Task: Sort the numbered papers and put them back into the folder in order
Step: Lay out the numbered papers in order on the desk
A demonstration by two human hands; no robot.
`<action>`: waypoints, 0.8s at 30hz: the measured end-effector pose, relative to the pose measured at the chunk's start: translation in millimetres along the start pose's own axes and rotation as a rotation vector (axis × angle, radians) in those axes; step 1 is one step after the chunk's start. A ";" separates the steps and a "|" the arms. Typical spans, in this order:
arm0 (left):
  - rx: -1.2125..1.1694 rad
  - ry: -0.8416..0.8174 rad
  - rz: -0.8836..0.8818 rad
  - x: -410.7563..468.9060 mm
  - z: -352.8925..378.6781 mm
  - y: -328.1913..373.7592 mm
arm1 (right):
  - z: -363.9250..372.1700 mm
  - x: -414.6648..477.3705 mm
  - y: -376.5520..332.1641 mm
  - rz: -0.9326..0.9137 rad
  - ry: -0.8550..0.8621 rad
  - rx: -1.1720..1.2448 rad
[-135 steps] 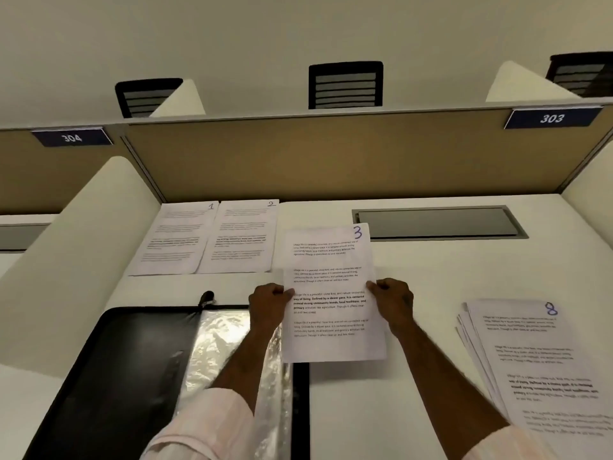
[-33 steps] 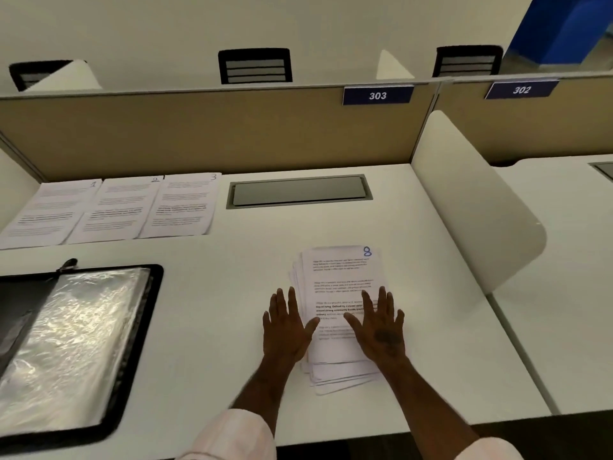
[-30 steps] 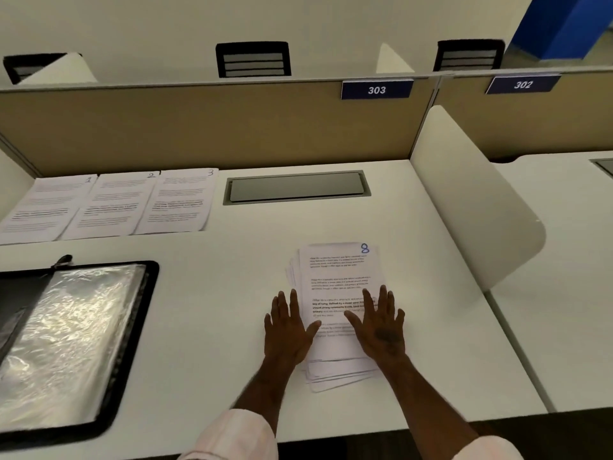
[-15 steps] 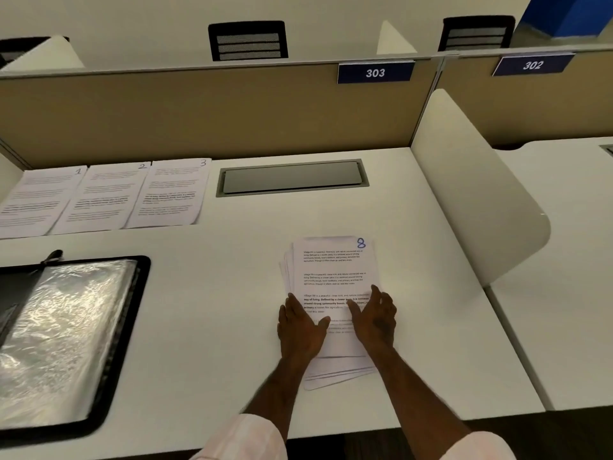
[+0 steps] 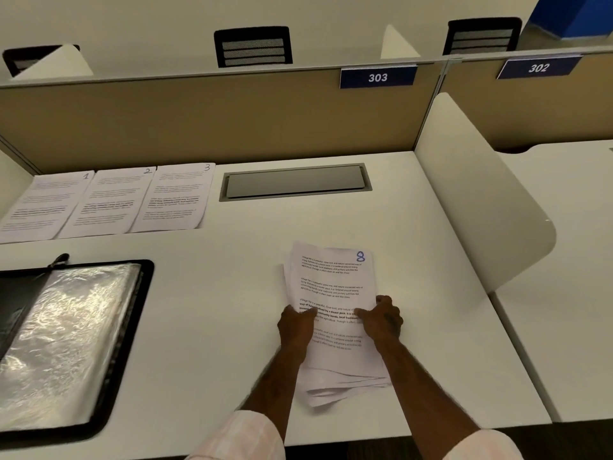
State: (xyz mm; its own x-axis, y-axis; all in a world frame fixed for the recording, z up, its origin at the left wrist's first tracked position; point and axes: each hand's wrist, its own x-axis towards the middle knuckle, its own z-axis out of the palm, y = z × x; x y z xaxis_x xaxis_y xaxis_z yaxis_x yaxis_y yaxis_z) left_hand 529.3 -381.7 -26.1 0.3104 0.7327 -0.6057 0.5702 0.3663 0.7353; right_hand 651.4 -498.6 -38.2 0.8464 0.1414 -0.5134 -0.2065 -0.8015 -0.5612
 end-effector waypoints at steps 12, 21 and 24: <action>-0.137 -0.041 -0.009 14.2 -54.4 -11.7 | 2.3 -11.9 -7.4 -0.052 -0.102 0.291; -0.466 -0.225 0.011 17.6 -163.9 4.7 | 23.3 -50.2 -81.5 -0.368 -0.340 0.472; -0.495 -0.181 0.086 21.6 -198.9 9.7 | 39.0 -66.9 -108.4 -0.414 -0.379 0.496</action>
State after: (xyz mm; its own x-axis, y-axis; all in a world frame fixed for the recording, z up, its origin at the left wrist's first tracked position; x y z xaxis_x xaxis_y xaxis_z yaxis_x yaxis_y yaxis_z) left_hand 390.2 -248.3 28.4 0.4912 0.6772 -0.5478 0.1238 0.5683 0.8135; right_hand 598.0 -398.5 31.6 0.6947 0.6366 -0.3347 -0.1807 -0.2959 -0.9380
